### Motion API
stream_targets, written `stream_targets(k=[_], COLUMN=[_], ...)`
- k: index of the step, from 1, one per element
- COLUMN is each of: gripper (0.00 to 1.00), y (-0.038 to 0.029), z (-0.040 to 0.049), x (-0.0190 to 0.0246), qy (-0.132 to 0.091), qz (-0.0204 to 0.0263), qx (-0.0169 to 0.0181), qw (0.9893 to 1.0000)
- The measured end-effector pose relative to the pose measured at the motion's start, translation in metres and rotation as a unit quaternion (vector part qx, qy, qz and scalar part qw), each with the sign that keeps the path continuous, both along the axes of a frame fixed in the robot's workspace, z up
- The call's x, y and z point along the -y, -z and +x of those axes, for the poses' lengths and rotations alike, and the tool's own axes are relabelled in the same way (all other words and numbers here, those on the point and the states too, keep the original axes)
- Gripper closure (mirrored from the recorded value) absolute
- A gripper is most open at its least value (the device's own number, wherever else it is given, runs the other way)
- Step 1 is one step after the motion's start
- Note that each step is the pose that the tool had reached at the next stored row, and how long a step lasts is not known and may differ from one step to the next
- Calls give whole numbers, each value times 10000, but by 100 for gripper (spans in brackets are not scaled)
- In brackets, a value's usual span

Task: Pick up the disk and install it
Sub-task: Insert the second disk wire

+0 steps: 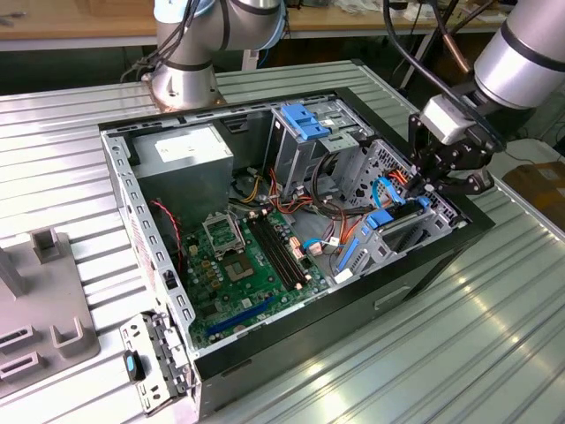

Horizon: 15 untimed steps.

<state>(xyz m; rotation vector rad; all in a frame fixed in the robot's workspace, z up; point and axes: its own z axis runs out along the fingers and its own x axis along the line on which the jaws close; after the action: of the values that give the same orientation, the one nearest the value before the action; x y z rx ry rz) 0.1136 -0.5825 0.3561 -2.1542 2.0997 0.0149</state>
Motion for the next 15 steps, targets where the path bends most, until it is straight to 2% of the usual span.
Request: stream_targets(k=[1,2,3,4,5,9,10,11,12,15], gripper=[84,84,84,84,84,84,84,84,84,84], y=[22,27,31,40,47,49,61,74,74,78], z=[-3,-6,-7,-7,-7,-7,-7,-7,-7,-7], x=[17,20,26,35,50,113,122,128,131,171], qy=[-1,0,0,0,1,3,2,3,3,4], qz=[43,106,200,251,272,272,294,364,453,454], qx=[0,0,1,0,0,0,1,0,0,0], qw=[10000,9999,9998,9997,9996,9996,9996,9993,9990,9990])
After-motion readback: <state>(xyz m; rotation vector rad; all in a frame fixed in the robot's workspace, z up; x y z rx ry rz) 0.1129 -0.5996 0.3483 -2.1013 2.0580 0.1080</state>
